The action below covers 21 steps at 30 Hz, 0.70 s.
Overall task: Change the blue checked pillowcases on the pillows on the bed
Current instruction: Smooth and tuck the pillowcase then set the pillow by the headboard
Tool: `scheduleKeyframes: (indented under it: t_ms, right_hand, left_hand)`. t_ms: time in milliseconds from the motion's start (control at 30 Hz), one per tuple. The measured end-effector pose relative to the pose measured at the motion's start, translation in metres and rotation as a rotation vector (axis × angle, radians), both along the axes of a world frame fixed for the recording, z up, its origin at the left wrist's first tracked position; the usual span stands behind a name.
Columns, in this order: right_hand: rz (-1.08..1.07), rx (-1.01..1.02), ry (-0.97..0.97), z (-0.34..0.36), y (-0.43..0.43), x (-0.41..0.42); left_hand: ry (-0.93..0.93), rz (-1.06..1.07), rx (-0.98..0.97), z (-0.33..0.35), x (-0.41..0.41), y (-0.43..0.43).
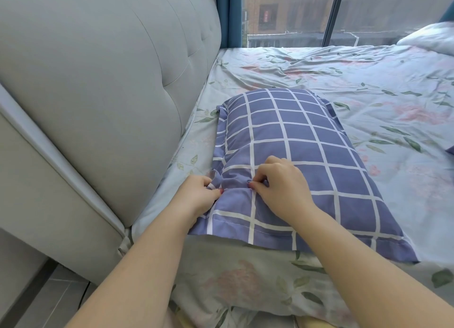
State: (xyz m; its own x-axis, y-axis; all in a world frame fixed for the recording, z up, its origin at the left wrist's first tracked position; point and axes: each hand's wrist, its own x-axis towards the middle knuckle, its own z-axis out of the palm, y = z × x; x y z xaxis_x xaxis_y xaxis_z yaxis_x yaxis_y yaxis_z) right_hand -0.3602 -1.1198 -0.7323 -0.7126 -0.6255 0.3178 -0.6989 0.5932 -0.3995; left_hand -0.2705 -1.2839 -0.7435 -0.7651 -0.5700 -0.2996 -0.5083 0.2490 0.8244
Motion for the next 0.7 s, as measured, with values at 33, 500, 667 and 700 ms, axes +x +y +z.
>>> scheduleKeyframes:
  t_ms: [33,500,667,700]
  right_hand:
    - [-0.017,-0.054,-0.053,0.0,0.0,-0.002]
    - [-0.23,-0.213,-0.099,-0.004,-0.006,-0.012]
    - [-0.138,-0.009,-0.045,-0.007,-0.009,-0.01]
    - [-0.096,-0.015,-0.1,-0.006,-0.007,-0.013]
  left_hand:
    - [-0.003,-0.004,-0.003,0.0,0.0,0.0]
    - [-0.022,-0.043,-0.027,0.011,-0.006,0.02]
    - [-0.055,-0.065,0.138,0.02,0.002,0.014]
    - [-0.077,-0.058,0.123,0.018,0.003,0.013]
